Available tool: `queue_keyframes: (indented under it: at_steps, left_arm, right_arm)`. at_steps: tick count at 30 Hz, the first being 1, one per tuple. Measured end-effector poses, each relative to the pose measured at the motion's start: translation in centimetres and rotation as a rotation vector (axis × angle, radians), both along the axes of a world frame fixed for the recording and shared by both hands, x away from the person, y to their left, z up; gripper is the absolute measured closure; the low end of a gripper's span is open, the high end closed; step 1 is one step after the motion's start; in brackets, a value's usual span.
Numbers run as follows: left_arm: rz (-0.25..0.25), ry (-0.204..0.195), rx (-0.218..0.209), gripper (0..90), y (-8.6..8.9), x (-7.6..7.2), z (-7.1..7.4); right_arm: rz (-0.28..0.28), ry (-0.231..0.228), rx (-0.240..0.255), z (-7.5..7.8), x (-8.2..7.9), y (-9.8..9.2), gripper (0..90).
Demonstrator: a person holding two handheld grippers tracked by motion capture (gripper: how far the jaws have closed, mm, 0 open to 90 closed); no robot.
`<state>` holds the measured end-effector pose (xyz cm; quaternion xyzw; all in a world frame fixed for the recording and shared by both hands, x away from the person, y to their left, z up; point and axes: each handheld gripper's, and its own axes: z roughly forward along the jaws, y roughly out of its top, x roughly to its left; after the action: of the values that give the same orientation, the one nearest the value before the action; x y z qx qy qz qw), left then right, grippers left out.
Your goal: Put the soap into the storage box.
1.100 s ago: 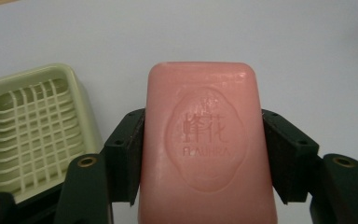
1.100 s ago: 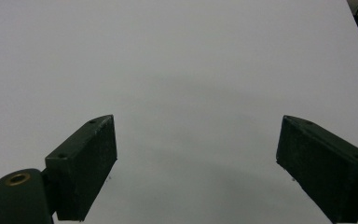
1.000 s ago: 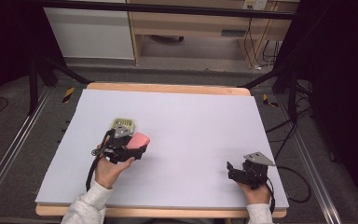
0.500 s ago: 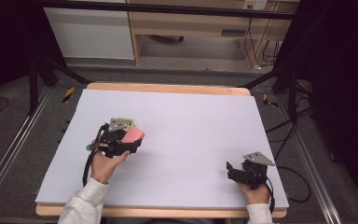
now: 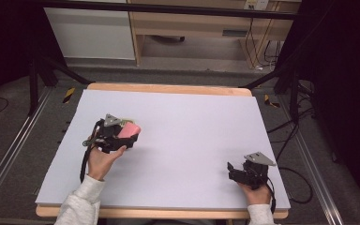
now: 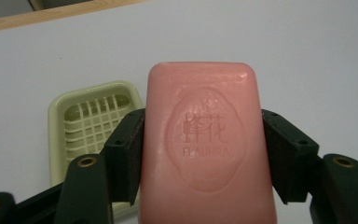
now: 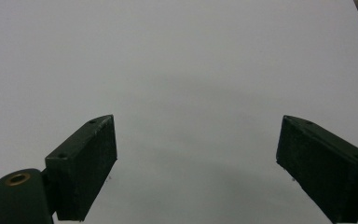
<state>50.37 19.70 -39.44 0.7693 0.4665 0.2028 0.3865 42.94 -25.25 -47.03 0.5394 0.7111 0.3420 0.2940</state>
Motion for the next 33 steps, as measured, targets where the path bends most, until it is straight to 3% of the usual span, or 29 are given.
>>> queue_keyframes:
  at_steps: [22, 33]
  left_arm:
    - [0.059, 0.021, -0.012, 37.1, 1.7, 3.1, -0.6]
    - [0.103, 0.03, 0.009, 37.0, 2.7, 4.6, -1.5]
  right_arm:
    - [0.0, 0.004, 0.0, -0.1, 0.2, 0.1, 12.3]
    - [0.003, 0.005, -0.005, -0.1, 0.2, 0.3, 12.3]
